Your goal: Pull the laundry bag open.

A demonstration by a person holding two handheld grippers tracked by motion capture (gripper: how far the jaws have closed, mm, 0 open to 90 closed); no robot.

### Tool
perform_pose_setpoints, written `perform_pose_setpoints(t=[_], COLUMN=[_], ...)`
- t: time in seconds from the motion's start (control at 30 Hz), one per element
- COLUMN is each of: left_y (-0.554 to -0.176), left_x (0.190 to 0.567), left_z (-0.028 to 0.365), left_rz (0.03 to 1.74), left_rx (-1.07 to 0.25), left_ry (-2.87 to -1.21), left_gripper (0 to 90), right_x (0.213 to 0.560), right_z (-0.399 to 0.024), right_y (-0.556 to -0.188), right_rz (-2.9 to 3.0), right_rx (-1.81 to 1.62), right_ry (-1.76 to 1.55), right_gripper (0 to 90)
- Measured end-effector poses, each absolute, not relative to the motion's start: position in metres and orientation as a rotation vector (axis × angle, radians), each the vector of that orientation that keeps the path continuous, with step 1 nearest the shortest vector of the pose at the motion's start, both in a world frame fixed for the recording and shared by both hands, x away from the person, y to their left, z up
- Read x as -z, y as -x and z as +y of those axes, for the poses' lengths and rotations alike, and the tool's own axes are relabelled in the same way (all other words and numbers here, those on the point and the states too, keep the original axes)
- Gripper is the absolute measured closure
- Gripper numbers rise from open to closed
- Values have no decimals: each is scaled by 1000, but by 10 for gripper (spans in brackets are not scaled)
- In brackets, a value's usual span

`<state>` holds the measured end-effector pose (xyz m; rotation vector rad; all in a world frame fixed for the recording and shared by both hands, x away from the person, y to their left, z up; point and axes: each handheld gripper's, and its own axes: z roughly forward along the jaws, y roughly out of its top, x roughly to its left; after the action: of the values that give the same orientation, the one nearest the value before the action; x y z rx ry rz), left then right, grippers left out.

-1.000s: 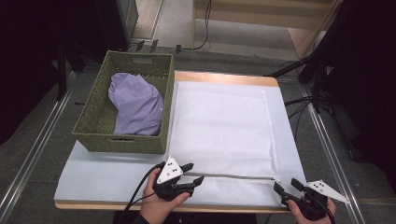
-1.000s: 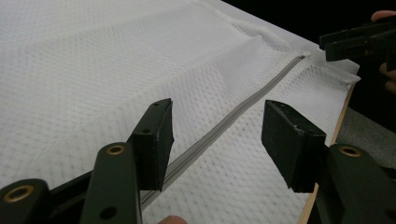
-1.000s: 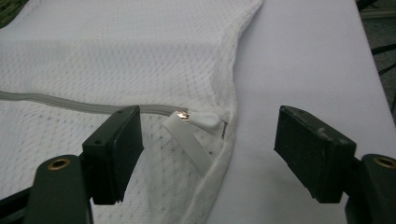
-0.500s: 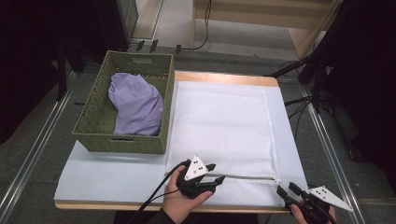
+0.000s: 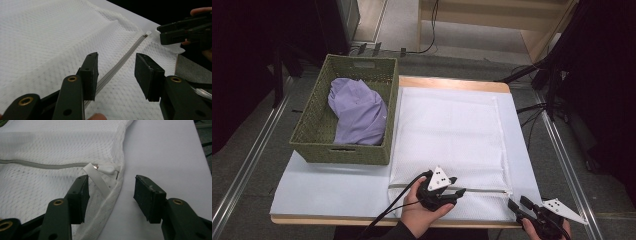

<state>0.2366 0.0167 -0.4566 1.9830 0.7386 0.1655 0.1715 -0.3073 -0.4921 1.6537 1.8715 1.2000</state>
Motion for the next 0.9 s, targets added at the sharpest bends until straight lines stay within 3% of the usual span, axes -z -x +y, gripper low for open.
perform_pose_setpoints(t=[0.53,0.9], left_y=[-245,-248], left_x=[465,467], left_z=[-24,-30], left_rz=[715,717], left_rx=[-121,-112], left_ry=[-2006,-2004], left_gripper=[588,588], right_x=[492,495], right_z=[-300,-287], right_y=[-178,-176], right_rz=[1887,1868], right_rx=[-1178,-1153], right_ry=[-1685,-1645], right_gripper=[436,478])
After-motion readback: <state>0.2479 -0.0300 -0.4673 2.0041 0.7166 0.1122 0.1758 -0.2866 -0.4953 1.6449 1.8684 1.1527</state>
